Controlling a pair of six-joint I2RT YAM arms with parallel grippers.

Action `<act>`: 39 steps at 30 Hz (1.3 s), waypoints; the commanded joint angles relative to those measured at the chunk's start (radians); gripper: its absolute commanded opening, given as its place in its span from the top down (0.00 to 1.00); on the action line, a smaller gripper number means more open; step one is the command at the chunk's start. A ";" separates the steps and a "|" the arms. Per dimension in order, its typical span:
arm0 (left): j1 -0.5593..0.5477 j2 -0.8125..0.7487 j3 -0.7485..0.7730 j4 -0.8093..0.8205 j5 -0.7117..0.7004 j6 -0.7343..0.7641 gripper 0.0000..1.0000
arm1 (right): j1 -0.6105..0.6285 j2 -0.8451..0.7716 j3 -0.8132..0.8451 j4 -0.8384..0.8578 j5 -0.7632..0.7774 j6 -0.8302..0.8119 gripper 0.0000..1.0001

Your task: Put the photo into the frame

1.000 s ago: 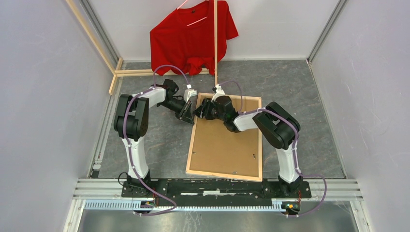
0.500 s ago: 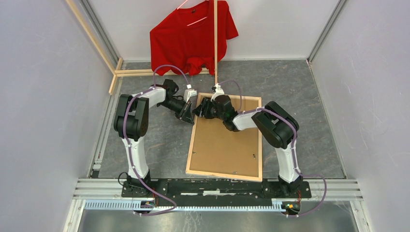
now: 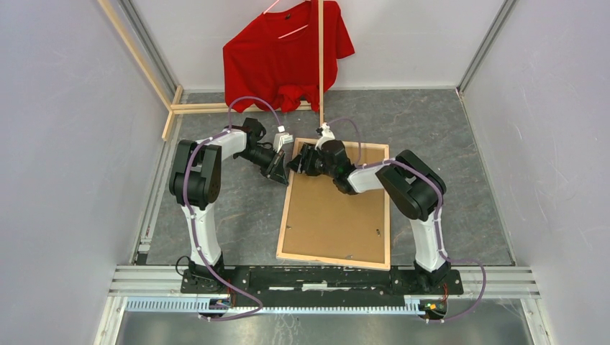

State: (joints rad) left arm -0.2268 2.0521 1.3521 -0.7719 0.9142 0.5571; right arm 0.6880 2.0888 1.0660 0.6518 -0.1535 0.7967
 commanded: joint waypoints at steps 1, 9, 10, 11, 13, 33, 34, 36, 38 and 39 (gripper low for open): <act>0.000 -0.026 0.012 -0.061 -0.056 0.067 0.81 | -0.037 -0.147 -0.078 0.029 -0.031 0.007 0.36; -0.028 -0.148 -0.129 -0.021 -0.234 0.143 0.77 | -0.223 -0.588 -0.316 -0.280 0.187 -0.096 0.08; -0.042 -0.164 -0.158 0.002 -0.242 0.142 0.77 | -0.251 -0.638 -0.340 -0.356 0.256 -0.129 0.05; -0.061 -0.180 -0.189 0.015 -0.256 0.137 0.77 | -0.269 -0.677 -0.357 -0.404 0.321 -0.156 0.04; -0.105 -0.202 -0.234 0.049 -0.280 0.126 0.77 | -0.317 -0.740 -0.402 -0.476 0.423 -0.196 0.02; -0.434 -0.165 -0.243 0.117 -0.270 0.011 0.76 | -0.424 -0.307 -0.129 -0.517 -0.031 -0.231 0.02; -0.467 -0.156 -0.242 0.117 -0.266 0.012 0.75 | -0.414 -0.307 -0.125 -0.529 -0.033 -0.226 0.02; -0.511 -0.144 -0.240 0.107 -0.253 0.024 0.73 | -0.403 -0.311 -0.144 -0.520 -0.053 -0.204 0.02; -0.542 -0.136 -0.232 0.080 -0.238 0.044 0.69 | -0.390 -0.312 -0.168 -0.498 -0.075 -0.184 0.02; -0.553 -0.135 -0.227 0.063 -0.227 0.055 0.66 | -0.380 -0.307 -0.176 -0.487 -0.083 -0.182 0.02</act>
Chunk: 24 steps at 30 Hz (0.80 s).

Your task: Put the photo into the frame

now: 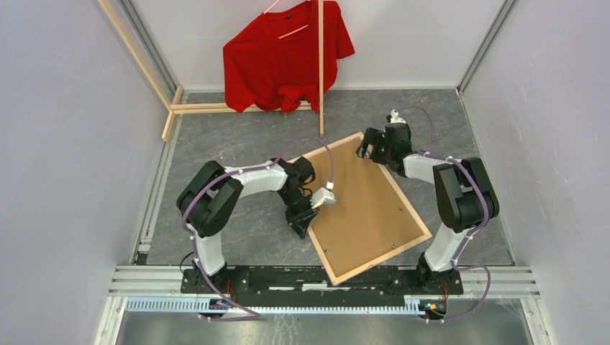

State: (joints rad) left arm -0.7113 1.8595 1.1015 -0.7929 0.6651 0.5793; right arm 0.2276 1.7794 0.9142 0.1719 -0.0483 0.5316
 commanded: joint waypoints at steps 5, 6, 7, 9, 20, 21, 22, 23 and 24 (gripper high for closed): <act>-0.078 0.031 0.067 -0.020 0.044 0.095 0.49 | 0.144 0.090 0.049 0.005 -0.269 0.069 0.02; -0.075 0.018 0.078 -0.048 0.038 0.110 0.46 | 0.158 0.109 0.075 0.004 -0.290 0.066 0.02; -0.067 0.001 0.089 -0.084 0.032 0.133 0.43 | 0.170 0.125 0.098 0.000 -0.304 0.063 0.02; -0.040 -0.041 0.102 -0.154 0.029 0.178 0.36 | 0.202 0.156 0.156 -0.020 -0.320 0.051 0.02; 0.405 -0.144 0.262 -0.418 -0.078 0.409 0.36 | 0.308 0.210 0.193 -0.045 -0.299 0.079 0.02; 0.455 -0.131 0.272 -0.351 -0.110 0.368 0.38 | 0.311 0.205 0.184 -0.030 -0.301 0.081 0.02; 0.498 -0.121 0.281 -0.272 -0.142 0.313 0.41 | 0.314 0.204 0.183 -0.025 -0.306 0.082 0.02; 0.535 -0.091 0.292 -0.197 -0.169 0.271 0.41 | 0.313 0.205 0.191 -0.035 -0.312 0.076 0.02; 0.560 -0.068 0.299 -0.131 -0.194 0.223 0.42 | 0.309 0.200 0.212 -0.072 -0.294 0.059 0.02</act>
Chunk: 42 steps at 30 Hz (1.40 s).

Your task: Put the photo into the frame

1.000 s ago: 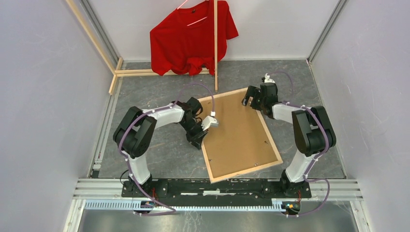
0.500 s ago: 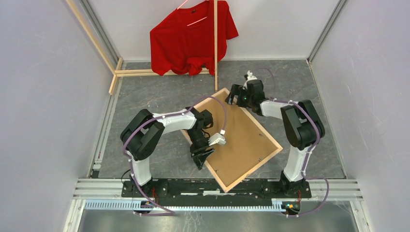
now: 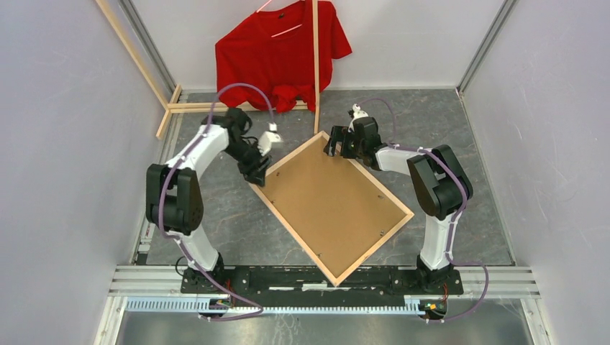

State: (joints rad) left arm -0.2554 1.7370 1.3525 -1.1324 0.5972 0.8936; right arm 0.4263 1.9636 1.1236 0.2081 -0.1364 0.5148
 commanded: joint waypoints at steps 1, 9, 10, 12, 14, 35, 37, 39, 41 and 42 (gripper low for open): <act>0.124 0.078 0.053 0.299 -0.149 -0.142 0.43 | 0.101 -0.007 0.010 -0.148 -0.176 0.055 0.02; 0.162 0.186 0.028 0.569 -0.239 -0.246 0.48 | -0.055 -0.457 -0.167 -0.410 0.078 0.011 0.02; 0.162 0.194 0.025 0.582 -0.231 -0.248 0.48 | -0.064 -0.502 -0.198 -0.457 0.094 0.008 0.02; 0.161 0.212 0.017 0.598 -0.200 -0.257 0.49 | -0.093 -0.599 -0.278 -0.543 0.092 0.005 0.02; 0.158 0.229 0.013 0.605 -0.169 -0.264 0.50 | -0.107 -0.713 -0.354 -0.620 0.088 0.006 0.02; 0.070 0.093 -0.244 0.444 -0.064 0.004 0.56 | -0.124 -1.323 -0.801 -0.917 0.041 0.159 0.02; 0.062 0.084 -0.256 0.431 -0.066 0.011 0.57 | -0.124 -1.299 -0.797 -0.846 0.070 0.165 0.02; 0.051 0.075 -0.262 0.398 -0.063 0.024 0.57 | -0.127 -1.255 -0.781 -0.789 0.082 0.163 0.02; 0.033 0.050 -0.290 0.378 -0.061 0.043 0.58 | -0.131 -1.195 -0.742 -0.742 0.109 0.147 0.02; 0.017 0.032 -0.301 0.372 -0.063 0.055 0.57 | -0.134 -1.160 -0.709 -0.737 0.126 0.134 0.02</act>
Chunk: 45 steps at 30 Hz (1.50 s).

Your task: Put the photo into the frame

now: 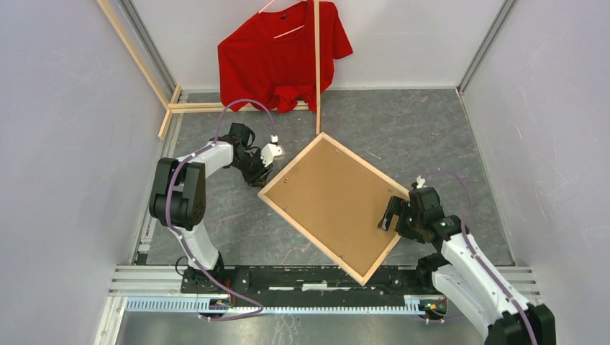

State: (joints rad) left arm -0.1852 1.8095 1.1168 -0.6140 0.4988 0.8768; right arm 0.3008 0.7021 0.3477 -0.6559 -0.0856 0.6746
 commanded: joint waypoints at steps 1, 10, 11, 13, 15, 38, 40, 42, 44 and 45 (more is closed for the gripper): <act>-0.073 -0.058 -0.083 -0.148 0.037 0.081 0.57 | -0.010 0.128 0.096 0.130 0.090 -0.044 0.02; -0.382 -0.187 -0.218 -0.144 0.040 -0.003 0.57 | -0.060 0.291 0.198 0.169 0.123 -0.158 0.02; -0.422 -0.205 -0.231 -0.144 0.041 -0.018 0.57 | -0.063 0.302 0.191 0.184 0.110 -0.158 0.02; -0.471 -0.247 -0.256 -0.151 0.054 -0.039 0.57 | -0.064 0.331 0.175 0.223 0.075 -0.153 0.02; -0.506 -0.287 -0.280 -0.151 0.070 -0.056 0.57 | -0.064 0.357 0.175 0.245 0.045 -0.153 0.02; -0.248 -0.414 0.048 -0.472 0.079 0.055 0.52 | -0.082 0.610 0.386 0.352 0.101 -0.236 0.02; -0.141 -0.387 0.045 -0.399 0.038 0.037 0.55 | -0.084 0.612 0.433 0.336 0.118 -0.245 0.02; -0.037 -0.321 0.048 -0.286 0.013 -0.026 0.59 | -0.083 0.595 0.454 0.348 0.106 -0.233 0.02; 0.043 -0.221 0.069 -0.216 0.031 -0.104 0.65 | -0.076 0.578 0.458 0.378 0.088 -0.213 0.02; 0.063 -0.163 0.087 -0.220 0.046 -0.110 0.66 | -0.071 0.576 0.468 0.378 0.087 -0.209 0.02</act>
State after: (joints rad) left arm -0.2234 1.4837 1.1606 -0.9386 0.5388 0.8532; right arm 0.2203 1.3155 0.7559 -0.3458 0.0074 0.4568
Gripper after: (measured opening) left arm 0.372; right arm 0.983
